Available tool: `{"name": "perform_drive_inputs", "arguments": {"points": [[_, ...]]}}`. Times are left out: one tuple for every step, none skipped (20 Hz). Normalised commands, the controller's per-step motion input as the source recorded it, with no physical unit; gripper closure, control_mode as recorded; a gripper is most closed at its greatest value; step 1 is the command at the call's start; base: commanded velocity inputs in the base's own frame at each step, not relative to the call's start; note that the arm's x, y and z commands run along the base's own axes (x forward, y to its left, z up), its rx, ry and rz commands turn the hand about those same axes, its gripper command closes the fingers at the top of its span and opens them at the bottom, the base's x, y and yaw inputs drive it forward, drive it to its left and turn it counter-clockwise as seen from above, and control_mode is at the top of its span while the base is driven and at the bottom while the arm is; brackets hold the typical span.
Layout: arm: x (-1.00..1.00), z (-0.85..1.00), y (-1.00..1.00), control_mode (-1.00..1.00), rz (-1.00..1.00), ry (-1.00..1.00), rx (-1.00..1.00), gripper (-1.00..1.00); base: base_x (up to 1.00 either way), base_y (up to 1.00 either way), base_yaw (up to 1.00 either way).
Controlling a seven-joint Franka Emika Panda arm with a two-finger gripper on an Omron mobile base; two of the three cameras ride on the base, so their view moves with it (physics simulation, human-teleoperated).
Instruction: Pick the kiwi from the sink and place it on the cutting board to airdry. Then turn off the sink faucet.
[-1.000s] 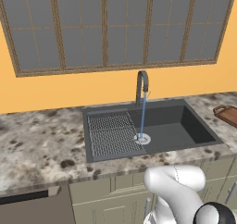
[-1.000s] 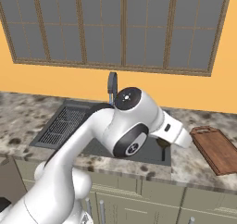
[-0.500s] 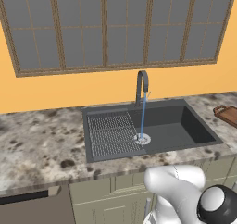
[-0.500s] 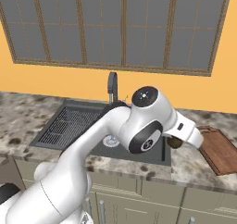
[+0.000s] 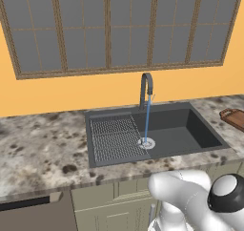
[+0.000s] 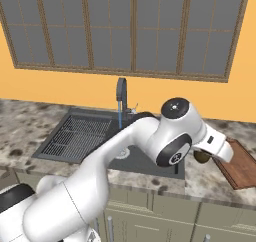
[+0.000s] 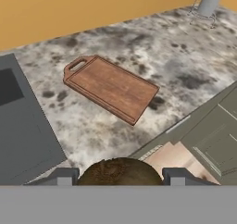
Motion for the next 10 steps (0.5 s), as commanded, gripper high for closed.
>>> {"name": "perform_drive_inputs", "arguments": {"points": [[0.14, -0.13, -0.32, -1.00, 0.00, 0.00, 0.01, 1.00, 0.00, 0.00, 0.00], [0.16, -0.13, -0.31, -1.00, 0.00, 0.00, 0.01, 1.00, 0.00, 0.00, 0.00], [0.16, -0.15, -0.32, -1.00, 0.00, 0.00, 0.01, 1.00, 0.00, 0.00, 0.00], [0.14, -0.16, -0.30, -1.00, 0.00, 0.00, 0.01, 1.00, 0.00, 0.00, 0.00], [0.17, -0.16, -0.30, -1.00, 0.01, 0.00, 0.01, 1.00, 0.00, 0.00, 0.00], [0.16, -0.17, -0.31, -1.00, 0.01, 0.00, 0.01, 1.00, 0.00, 0.00, 0.00], [0.14, -0.18, -0.29, -1.00, 0.01, 0.00, 0.01, 1.00, 0.00, 0.00, 0.00], [0.12, -0.19, -0.29, -1.00, 0.01, 0.00, 0.01, 1.00, 0.00, 0.00, 0.00], [0.09, -0.20, -0.28, -1.00, 0.02, 0.00, 0.02, 1.00, 0.00, 0.00, 0.00], [0.08, -0.21, -0.27, -1.00, 0.02, 0.00, 0.01, 1.00, 0.00, 0.00, 0.00]]}}
